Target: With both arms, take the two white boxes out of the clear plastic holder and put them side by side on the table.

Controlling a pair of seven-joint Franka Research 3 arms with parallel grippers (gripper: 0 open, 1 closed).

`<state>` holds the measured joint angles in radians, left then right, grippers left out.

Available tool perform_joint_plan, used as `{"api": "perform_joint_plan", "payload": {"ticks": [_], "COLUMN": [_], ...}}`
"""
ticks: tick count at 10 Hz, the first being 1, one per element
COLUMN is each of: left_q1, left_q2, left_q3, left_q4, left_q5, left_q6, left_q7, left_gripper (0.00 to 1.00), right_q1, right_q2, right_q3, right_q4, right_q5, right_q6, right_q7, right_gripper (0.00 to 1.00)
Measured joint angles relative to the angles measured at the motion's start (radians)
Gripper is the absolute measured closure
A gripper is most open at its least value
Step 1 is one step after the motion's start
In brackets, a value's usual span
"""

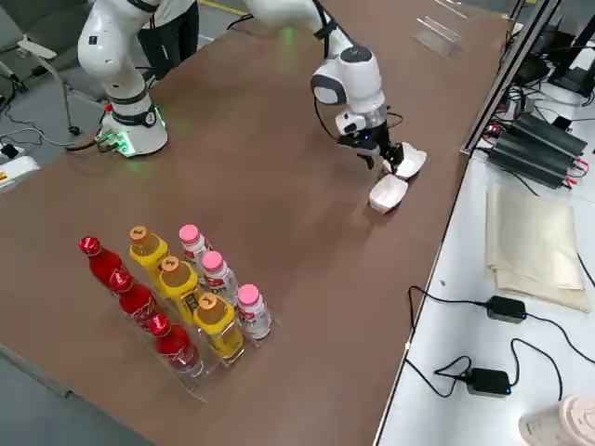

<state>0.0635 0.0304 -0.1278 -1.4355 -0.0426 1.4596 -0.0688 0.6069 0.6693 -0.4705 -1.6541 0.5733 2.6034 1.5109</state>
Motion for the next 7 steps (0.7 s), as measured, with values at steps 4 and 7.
{"api": "perform_joint_plan", "payload": {"ticks": [4, 7], "left_q1": [0.000, -0.001], "left_q2": [-0.001, -0.001], "left_q3": [-0.001, -0.002], "left_q4": [0.001, 0.001], "left_q5": [-0.001, -0.001], "left_q6": [-0.002, -0.009], "left_q7": [0.000, 0.000], "left_gripper": [0.00, 0.00], "right_q1": [0.002, 0.060], "right_q2": [-0.118, -0.123], "right_q3": [-0.054, -0.041], "right_q4": [0.009, 0.026], "right_q5": [-0.091, -0.121], "right_q6": [-0.208, -0.213], "right_q7": [-0.359, -0.710], "right_gripper": [0.00, 0.00]}}
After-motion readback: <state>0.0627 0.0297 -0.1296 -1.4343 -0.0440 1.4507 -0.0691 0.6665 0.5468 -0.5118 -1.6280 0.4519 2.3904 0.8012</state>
